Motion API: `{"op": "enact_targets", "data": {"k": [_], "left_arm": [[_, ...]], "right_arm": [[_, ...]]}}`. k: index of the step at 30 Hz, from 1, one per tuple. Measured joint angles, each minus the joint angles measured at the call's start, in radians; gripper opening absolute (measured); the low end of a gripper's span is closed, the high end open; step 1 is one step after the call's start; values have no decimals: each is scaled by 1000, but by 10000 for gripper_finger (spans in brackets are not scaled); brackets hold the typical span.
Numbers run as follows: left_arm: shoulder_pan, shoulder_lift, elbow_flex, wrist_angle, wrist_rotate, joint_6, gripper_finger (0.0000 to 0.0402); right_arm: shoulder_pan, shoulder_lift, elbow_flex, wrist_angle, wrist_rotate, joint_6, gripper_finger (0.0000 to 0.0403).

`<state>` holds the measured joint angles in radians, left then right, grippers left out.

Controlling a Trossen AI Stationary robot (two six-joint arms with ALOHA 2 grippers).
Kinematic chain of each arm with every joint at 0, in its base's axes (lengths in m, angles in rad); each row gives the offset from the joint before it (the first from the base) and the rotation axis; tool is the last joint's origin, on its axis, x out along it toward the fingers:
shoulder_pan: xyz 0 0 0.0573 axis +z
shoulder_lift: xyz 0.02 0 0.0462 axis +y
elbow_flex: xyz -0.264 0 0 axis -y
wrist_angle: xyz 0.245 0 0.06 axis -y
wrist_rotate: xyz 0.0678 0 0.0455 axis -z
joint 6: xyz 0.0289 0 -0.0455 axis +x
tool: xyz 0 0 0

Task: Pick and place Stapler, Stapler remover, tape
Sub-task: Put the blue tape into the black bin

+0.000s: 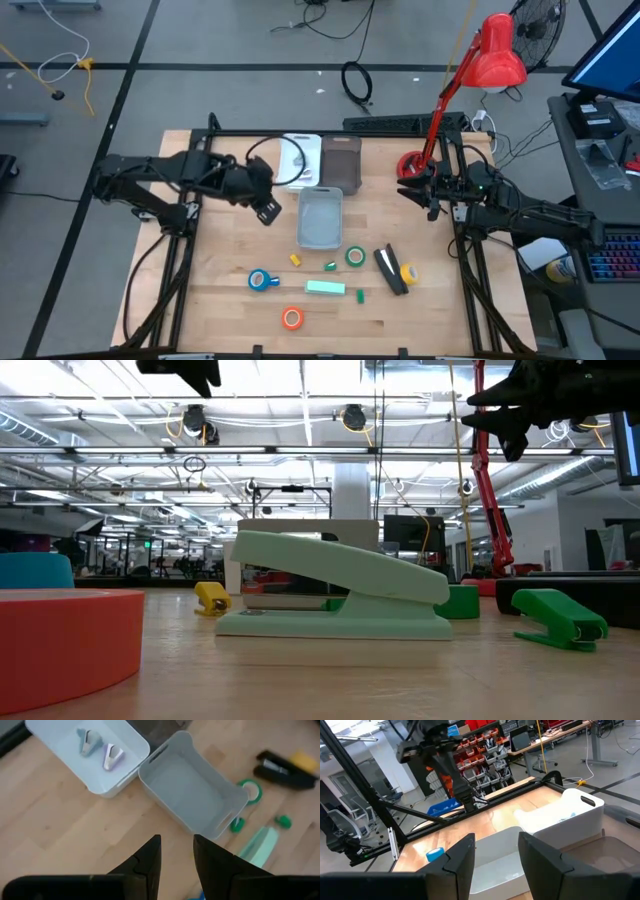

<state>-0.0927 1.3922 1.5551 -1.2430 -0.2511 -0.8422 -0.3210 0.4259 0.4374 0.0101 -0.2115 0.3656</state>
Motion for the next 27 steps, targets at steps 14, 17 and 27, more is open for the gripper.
{"op": "enact_targets", "data": {"k": [14,17,27], "left_arm": [[-186,5,-81,-19,9,-518,118],[-218,6,-135,-18,59,-634,118],[-323,6,-307,125,156,-917,118]], "right_arm": [[0,0,0,0,0,0,146],[0,0,0,0,0,0,146],[0,0,0,0,0,0,146]]}}
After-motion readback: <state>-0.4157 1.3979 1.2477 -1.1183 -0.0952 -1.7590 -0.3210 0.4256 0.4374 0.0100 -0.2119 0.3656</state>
